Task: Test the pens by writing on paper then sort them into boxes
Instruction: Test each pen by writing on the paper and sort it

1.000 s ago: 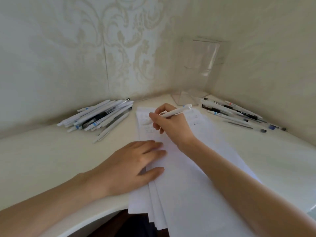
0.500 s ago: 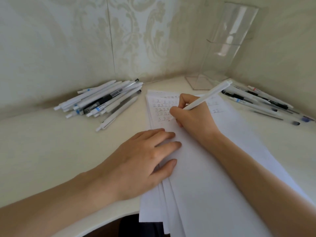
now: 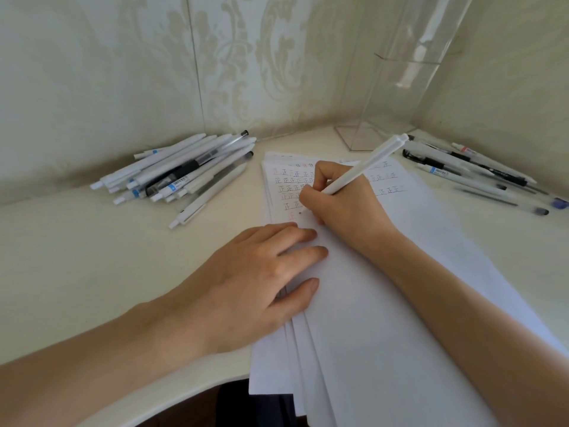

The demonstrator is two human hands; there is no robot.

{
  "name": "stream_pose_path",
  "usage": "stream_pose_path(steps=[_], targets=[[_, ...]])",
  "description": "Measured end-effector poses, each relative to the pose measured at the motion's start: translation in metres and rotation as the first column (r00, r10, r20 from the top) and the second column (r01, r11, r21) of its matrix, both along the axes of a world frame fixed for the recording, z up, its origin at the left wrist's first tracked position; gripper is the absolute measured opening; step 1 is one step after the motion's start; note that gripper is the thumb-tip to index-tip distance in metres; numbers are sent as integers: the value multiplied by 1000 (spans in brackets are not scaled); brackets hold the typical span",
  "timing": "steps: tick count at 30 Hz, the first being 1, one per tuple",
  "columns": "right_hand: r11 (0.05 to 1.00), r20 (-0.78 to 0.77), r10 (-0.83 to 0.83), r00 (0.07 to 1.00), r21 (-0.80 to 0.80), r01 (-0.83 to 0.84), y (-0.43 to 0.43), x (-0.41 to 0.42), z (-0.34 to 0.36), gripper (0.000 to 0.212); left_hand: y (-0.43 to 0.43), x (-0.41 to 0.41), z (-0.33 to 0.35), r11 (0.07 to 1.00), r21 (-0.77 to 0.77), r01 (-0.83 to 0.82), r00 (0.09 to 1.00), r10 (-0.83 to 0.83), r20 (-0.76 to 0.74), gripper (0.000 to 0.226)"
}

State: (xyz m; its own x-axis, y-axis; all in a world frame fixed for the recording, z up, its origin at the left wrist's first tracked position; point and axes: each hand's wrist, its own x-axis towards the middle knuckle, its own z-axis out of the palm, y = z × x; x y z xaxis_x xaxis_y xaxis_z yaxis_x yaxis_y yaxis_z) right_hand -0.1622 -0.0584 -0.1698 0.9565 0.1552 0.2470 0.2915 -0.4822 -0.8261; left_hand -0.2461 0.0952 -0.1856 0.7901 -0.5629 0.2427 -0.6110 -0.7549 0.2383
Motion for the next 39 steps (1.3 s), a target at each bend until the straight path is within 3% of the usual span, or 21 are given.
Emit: stream_pose_path(steps=[21,27,31,35,37,39], targets=[[999,-21,37,999,-28,-38,0,-2,0,23,1,0,2,998,-55,-3,999,5,32,42],[996,7,-18,1000,-86,18,1,-1,-1,34,0,1,1,998,-60,13,998,-10,58,41],[1000,40,17,999,11,-17,0,-7,3,30,4,-1,7,970,-240,-40,999,34,-27,41],[975,176,104,979,-214,-65,0,-7,-2,12,5,-2,15,880,-475,3,990,-70,-123,56],[975,171,102,980,-210,-65,-1,-6,-3,8,4,-1,17,865,-501,38,980,-131,-151,58],[983,121,121,985,-149,-102,-1,-8,-2,18,4,1,16,850,-524,50,967,-172,-187,56]])
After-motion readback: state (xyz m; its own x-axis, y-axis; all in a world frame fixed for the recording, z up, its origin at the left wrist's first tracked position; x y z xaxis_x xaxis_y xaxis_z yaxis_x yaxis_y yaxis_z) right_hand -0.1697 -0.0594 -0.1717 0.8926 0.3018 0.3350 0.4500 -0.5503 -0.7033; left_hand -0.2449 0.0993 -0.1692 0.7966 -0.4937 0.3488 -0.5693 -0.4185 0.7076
